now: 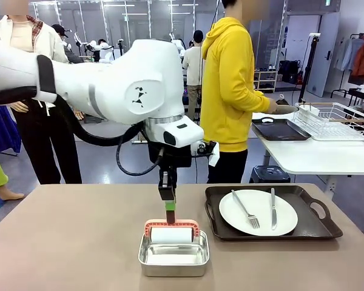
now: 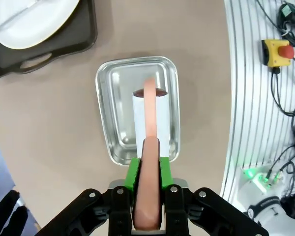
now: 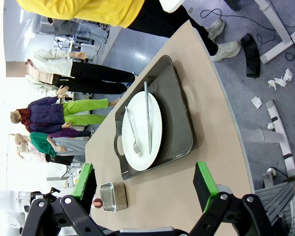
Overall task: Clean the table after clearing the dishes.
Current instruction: Place the Lint Roller back on top of the Airtight Container.
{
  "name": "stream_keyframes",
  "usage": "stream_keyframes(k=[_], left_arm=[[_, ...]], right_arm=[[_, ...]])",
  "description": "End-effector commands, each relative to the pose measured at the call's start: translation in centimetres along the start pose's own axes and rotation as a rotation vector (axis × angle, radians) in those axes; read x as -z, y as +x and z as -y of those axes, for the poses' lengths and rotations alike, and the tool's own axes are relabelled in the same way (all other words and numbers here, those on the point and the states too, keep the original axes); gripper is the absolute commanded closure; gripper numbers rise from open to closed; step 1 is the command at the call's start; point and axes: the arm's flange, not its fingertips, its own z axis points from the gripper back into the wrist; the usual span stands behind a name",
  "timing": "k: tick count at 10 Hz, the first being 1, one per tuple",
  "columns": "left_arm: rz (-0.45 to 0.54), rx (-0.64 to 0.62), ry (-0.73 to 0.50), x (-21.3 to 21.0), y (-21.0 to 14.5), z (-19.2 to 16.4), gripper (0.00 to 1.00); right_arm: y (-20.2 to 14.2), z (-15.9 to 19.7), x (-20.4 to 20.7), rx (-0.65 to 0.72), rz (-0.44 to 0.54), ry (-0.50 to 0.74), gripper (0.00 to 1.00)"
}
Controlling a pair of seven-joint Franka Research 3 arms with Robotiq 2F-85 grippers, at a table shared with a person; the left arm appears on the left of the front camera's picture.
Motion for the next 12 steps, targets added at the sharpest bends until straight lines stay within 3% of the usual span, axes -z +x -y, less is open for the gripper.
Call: stream_keyframes(k=[1,2,7,8,9,12], left_arm=[[-0.003,-0.038,-0.011,2.0,0.1,-2.4,0.79],[-0.020,-0.026,0.032,3.2,0.0,-3.3,0.79],[-0.084,-0.027,0.018,7.2,0.2,-7.8,0.79],[-0.098,-0.042,0.021,7.6,-0.1,-8.3,0.74],[-0.101,-0.058,0.028,7.7,-0.5,-8.7,0.66],[-0.072,-0.042,0.045,7.0,-0.8,-9.1,0.19]], right_arm=[[-0.1,-0.1,-0.1,-0.003,-0.001,0.005,0.00],[-0.1,-0.1,-0.1,-0.003,-0.001,0.005,0.00],[-0.1,-0.1,-0.1,-0.003,-0.001,0.005,0.00],[-0.1,-0.1,-0.1,-0.003,-0.001,0.005,0.00],[-0.1,-0.1,-0.1,-0.003,-0.001,0.005,0.00],[-0.1,-0.1,-0.1,-0.003,-0.001,0.005,0.00]])
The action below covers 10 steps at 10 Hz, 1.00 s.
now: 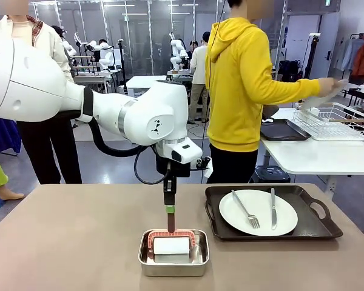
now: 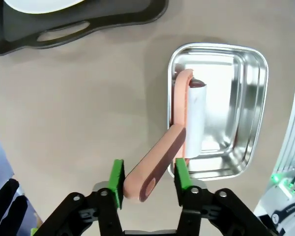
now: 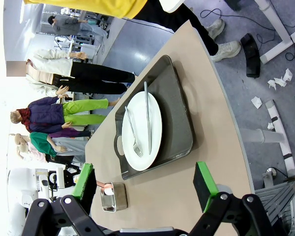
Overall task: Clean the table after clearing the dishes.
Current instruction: Place the Lint Roller back on top of the Airtight Container.
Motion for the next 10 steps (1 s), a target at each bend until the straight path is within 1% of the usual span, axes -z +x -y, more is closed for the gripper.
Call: stream_keyframes(k=[1,2,5,6,7,10], left_arm=[[0.000,-0.003,-0.003,-0.3,0.0,0.3,0.09],[0.008,-0.007,-0.015,-0.7,-0.5,0.2,0.00],[0.029,-0.046,-0.010,-1.7,-1.3,-0.3,0.00],[0.069,-0.050,-0.016,-2.4,-1.9,-0.2,0.11],[0.012,-0.025,0.007,-0.8,-0.9,-0.7,0.11],[0.012,-0.025,0.007,-0.8,-0.9,-0.7,0.11]], right_arm=[[-0.1,-0.1,-0.1,-0.003,0.000,0.005,0.00],[-0.1,-0.1,-0.1,-0.003,0.000,0.005,0.00],[-0.1,-0.1,-0.1,-0.003,0.000,0.005,0.00],[-0.1,-0.1,-0.1,-0.003,0.000,0.005,0.00],[-0.1,-0.1,-0.1,-0.003,0.000,0.005,0.00],[-0.1,-0.1,-0.1,-0.003,0.000,0.005,0.00]])
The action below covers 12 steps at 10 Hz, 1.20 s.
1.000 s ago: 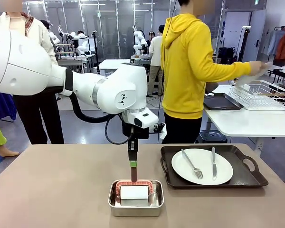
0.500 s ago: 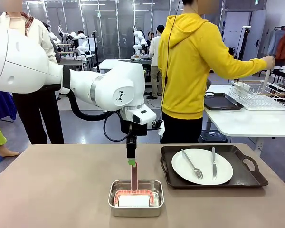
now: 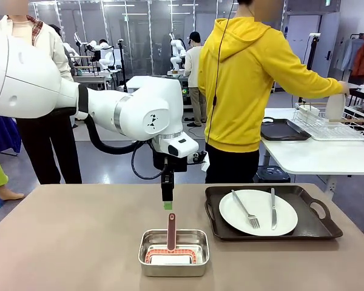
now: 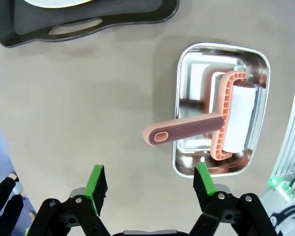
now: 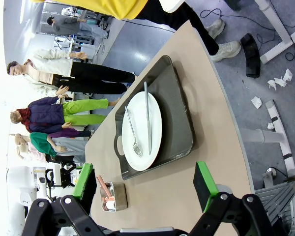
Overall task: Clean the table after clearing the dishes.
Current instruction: Place the Lint Roller back on top of the Airtight Container, then when the right (or left) Handle tray is removed, use the right hand (or left hand) to clean the right (or left) side of the table with the Lint Roller.
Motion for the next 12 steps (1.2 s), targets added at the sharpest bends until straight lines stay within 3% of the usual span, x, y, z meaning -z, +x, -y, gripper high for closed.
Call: stream_keyframes(k=[1,11,12], left_arm=[[-0.010,0.007,0.010,-0.1,0.0,0.1,0.11],[0.000,0.000,-0.001,0.0,0.0,0.0,0.11],[0.148,-0.150,-0.156,-2.2,-1.7,-1.4,0.11]], right_arm=[[-0.1,-0.1,-0.1,-0.003,-0.001,0.005,0.00],[-0.1,-0.1,-0.1,-0.003,-0.001,0.005,0.00],[-0.1,-0.1,-0.1,-0.003,-0.001,0.005,0.00]])
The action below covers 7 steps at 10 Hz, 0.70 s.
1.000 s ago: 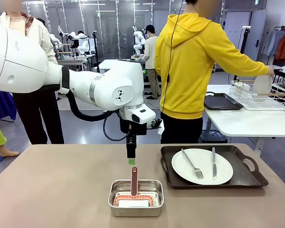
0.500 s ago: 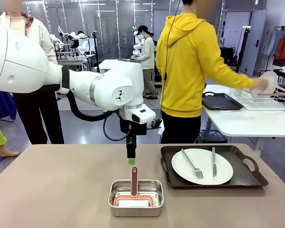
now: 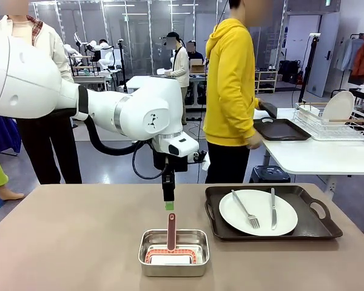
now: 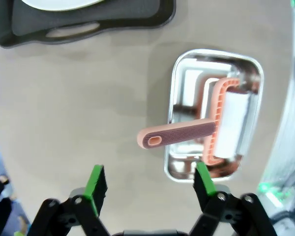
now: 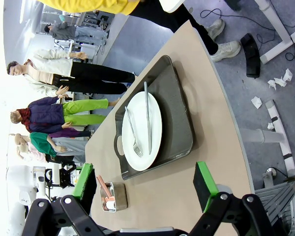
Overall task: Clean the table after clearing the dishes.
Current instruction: When the right (or left) Handle tray is removed, use the right hand (or left hand) to clean the right (or left) side of the table with the Lint Roller.
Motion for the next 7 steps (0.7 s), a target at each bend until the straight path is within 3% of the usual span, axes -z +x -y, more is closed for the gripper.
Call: stream_keyframes(k=[1,3,5,7], left_arm=[[0.313,-0.213,-0.390,-3.8,-3.9,-1.8,0.11],[0.664,-0.487,-0.688,-5.5,-14.5,-3.0,0.11],[0.894,-0.669,-0.817,-5.7,-26.1,-1.5,0.11],[1.164,-0.851,-0.839,-4.9,-38.2,0.6,0.11]], right_arm=[[-0.1,-0.1,-0.1,-0.003,-0.001,0.005,0.00],[-0.1,-0.1,-0.1,-0.003,-0.001,0.005,0.00],[-0.1,-0.1,-0.1,-0.003,-0.001,0.005,0.00],[-0.1,-0.1,-0.1,-0.003,-0.001,0.005,0.00]])
